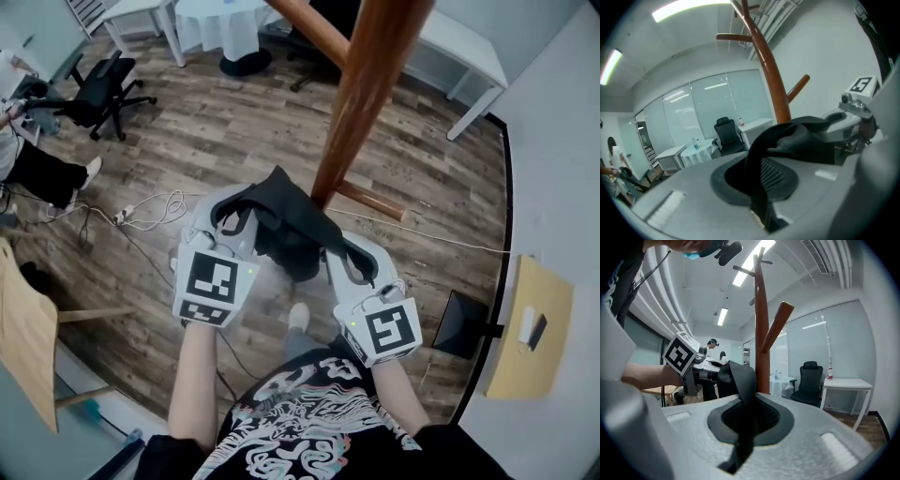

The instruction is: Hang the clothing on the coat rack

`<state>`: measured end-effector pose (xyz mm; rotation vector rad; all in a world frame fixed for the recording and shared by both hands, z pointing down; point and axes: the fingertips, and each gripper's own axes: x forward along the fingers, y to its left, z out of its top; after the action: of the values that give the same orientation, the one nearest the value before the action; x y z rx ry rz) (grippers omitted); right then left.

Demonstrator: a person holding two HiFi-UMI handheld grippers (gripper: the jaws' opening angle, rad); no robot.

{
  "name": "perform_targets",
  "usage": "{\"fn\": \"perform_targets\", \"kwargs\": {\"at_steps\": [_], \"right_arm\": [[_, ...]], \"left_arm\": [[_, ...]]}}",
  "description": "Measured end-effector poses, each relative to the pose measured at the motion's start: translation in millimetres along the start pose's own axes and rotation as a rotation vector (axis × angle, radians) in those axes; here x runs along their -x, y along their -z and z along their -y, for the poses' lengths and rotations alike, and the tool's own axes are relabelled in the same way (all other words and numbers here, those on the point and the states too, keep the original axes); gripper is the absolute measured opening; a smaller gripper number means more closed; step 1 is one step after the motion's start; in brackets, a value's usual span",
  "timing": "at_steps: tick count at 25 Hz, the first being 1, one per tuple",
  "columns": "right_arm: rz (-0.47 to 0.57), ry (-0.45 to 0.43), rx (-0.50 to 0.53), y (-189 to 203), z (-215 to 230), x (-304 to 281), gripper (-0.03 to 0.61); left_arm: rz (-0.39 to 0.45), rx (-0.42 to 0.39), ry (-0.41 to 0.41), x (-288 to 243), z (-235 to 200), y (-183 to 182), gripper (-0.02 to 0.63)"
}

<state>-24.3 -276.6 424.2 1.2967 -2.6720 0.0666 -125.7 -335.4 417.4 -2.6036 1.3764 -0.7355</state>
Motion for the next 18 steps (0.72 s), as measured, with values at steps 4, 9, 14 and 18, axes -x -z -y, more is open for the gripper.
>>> {"fn": "perform_targets", "kwargs": {"at_steps": [4, 9, 14, 18], "right_arm": [[-0.032, 0.012, -0.006, 13.8, 6.2, -2.6, 0.003], [-0.073, 0.009, -0.013, 28.2, 2.2, -3.0, 0.003], [-0.082, -0.002, -0.016, 31.7, -10.8, -4.2, 0.003], [-0.085, -0.007, -0.014, 36.0, -9.3, -7.0, 0.004]], "left_arm": [[-0.026, 0.013, 0.024, -13.3, 6.5, 9.1, 0.012], [-0.054, 0.047, 0.059, -24.8, 22.1, 24.7, 0.012], [-0.056, 0.065, 0.075, -19.8, 29.4, 32.8, 0.012], [-0.065, 0.061, 0.089, -26.0, 38.0, 37.6, 0.012]]}}
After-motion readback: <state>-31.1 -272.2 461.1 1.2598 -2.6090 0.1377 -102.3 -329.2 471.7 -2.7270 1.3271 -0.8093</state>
